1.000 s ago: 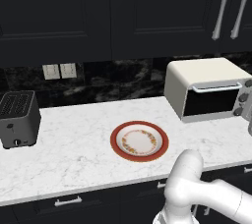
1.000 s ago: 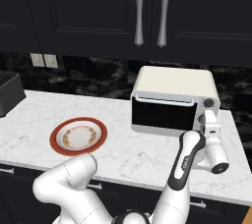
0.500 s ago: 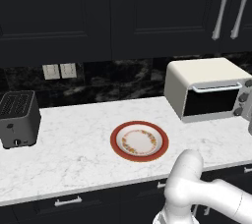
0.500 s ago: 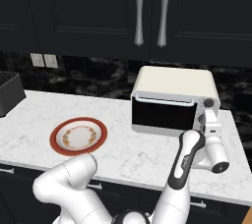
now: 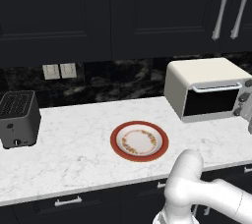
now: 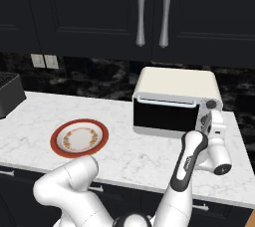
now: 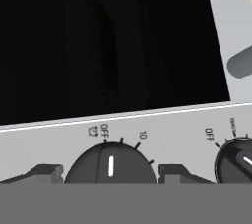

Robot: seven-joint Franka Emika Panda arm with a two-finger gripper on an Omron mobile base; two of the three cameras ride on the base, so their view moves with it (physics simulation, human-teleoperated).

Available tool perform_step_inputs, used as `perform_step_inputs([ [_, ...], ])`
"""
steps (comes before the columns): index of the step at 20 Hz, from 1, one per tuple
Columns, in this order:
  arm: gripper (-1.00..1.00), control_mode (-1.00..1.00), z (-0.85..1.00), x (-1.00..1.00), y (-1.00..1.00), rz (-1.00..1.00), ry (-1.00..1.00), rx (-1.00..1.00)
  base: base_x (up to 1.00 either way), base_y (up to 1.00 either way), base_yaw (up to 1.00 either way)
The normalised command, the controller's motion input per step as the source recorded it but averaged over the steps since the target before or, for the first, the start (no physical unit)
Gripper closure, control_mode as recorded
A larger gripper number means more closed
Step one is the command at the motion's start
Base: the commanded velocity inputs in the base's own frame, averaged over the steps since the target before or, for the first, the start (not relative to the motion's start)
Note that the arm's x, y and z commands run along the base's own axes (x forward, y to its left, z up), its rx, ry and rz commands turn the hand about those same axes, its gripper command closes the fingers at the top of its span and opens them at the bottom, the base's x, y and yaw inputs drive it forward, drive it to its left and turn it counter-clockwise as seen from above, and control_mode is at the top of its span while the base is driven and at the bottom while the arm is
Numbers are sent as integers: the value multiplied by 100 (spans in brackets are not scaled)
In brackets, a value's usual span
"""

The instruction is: Pick up the kebab skewer and baguette bread, and place them inside the toaster oven. Close the toaster oven door and start by setting the timer.

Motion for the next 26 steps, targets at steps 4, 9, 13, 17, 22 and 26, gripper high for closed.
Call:
perform_step_inputs([
  [4, 100, -100, 18, -3, -1, 0, 0, 11, 0, 0, 0],
  [9, 100, -100, 32, -1, -2, -2, 7, 22, 0, 0, 0],
  [13, 100, -100, 36, -8, 0, -7, 18, 32, 0, 0, 0],
  [17, 100, -100, 35, -10, 0, -9, 22, 37, 0, 0, 0],
  [22, 100, -100, 24, -29, 0, -9, 22, 43, 0, 0, 0],
  [26, 100, -100, 16, -45, -1, -6, 22, 49, 0, 0, 0],
])
